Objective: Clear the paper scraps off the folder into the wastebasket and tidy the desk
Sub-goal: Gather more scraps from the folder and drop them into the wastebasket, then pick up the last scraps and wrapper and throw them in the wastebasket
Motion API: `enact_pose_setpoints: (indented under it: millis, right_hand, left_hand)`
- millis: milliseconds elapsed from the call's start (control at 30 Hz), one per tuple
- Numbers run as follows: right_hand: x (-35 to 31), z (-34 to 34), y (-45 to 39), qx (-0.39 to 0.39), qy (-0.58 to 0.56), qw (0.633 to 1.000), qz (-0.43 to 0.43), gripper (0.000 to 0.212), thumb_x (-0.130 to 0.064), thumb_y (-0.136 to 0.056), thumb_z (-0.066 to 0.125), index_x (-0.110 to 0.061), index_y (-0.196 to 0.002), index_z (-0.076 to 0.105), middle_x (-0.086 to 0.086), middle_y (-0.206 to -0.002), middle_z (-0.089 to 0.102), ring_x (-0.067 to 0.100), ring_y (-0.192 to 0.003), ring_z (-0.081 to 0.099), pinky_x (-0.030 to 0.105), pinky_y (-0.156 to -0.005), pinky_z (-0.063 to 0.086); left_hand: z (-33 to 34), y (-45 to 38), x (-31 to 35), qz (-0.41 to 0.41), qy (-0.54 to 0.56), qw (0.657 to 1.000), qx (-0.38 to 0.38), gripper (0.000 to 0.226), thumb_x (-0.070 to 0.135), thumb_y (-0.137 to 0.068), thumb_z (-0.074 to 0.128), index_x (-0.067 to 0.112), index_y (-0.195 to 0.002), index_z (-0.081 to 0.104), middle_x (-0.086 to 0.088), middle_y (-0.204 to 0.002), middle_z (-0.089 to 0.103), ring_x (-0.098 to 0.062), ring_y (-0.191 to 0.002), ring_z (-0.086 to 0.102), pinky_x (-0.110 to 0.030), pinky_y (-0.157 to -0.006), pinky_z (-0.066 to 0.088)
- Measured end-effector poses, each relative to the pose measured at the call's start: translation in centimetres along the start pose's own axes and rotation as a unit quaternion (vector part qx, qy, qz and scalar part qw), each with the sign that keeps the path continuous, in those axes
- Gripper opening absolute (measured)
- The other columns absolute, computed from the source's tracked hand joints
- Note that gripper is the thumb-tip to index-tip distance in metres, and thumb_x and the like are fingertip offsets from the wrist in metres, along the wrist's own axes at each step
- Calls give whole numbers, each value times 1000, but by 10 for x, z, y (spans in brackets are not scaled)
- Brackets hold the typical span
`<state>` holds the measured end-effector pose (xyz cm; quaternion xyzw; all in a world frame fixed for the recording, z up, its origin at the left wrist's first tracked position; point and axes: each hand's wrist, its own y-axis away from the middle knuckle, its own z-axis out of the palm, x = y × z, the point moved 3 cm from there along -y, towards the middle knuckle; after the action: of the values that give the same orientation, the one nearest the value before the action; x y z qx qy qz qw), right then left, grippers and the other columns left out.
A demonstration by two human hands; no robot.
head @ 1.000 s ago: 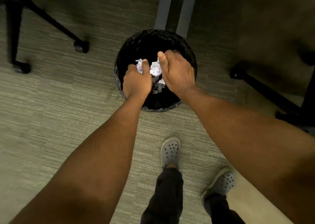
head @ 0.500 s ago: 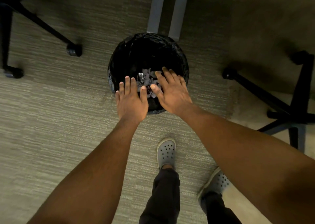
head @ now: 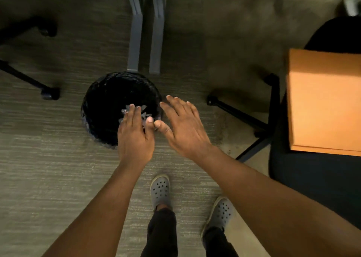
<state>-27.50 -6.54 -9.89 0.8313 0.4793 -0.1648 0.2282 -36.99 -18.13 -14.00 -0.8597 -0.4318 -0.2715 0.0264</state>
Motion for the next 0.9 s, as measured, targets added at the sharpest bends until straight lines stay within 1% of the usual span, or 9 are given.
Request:
enact_pose_setpoints:
  millis: [100,233,367,467,533,633,700,800,900]
  right_hand:
    - [24,-41,32,22,7,1000,6,69,-60,-98,23,-16,-148,39,8,-159,31,23,-147,23,42,-120,12]
    - [65,-94,80,69,17,997,33,66,-59,-99,25,-15,-145,44,7,-154,39,21,-143,32,42,-116,24]
    - [100,-130,120,130,16,988,86,61,-57,-100,29,-16,-141,48,5,-148,46,21,-135,40,43,-107,36]
    - [130,-161,147,199,-1,970,138,60,-55,-100,30,-14,-140,49,7,-146,48,21,-133,41,41,-104,35]
    - [148,-180,158,229,-10,959,164,58,-54,-100,32,-14,-140,48,8,-146,47,22,-133,40,40,-103,35]
    - [179,-201,182,245,19,951,189,58,-53,-99,33,-15,-140,47,9,-147,46,23,-134,40,42,-103,34]
    - [208,-209,207,244,52,940,230,59,-54,-99,33,-15,-141,46,9,-150,43,25,-138,37,45,-106,33]
    - [258,-218,252,243,116,908,321,55,-49,-101,37,-14,-143,43,11,-153,37,28,-143,29,50,-109,31]
    - [302,-228,293,223,159,867,416,52,-40,-102,41,-13,-146,38,13,-156,31,33,-143,28,53,-108,32]
  left_hand:
    - [2,11,47,38,18,999,4,70,50,-98,23,2,-145,43,-19,-156,35,-35,-143,33,-50,-117,28]
    - [11,28,119,125,19,992,1,64,47,-100,29,0,-139,50,-20,-152,41,-36,-140,39,-52,-114,30]
    - [23,39,173,178,17,984,-16,64,49,-101,28,4,-140,50,-17,-153,41,-33,-142,37,-50,-117,27]
    - [34,48,222,218,15,975,-38,65,51,-100,27,7,-144,46,-13,-156,36,-27,-146,31,-46,-119,22]
    - [42,52,249,243,13,969,-44,64,51,-100,28,8,-145,44,-12,-157,34,-25,-147,28,-45,-120,19]
    - [53,57,286,272,2,961,-52,62,49,-100,32,10,-146,42,-11,-158,32,-26,-147,26,-44,-120,17]
    - [60,62,307,288,-7,956,-57,60,47,-99,36,10,-147,41,-12,-158,32,-27,-146,27,-46,-119,18]
    - [72,67,334,314,-11,947,-64,61,46,-99,37,10,-147,39,-13,-158,31,-29,-146,27,-48,-119,20]
    - [85,71,352,319,-19,945,-74,63,48,-98,35,11,-149,36,-12,-160,28,-29,-147,25,-50,-120,21]
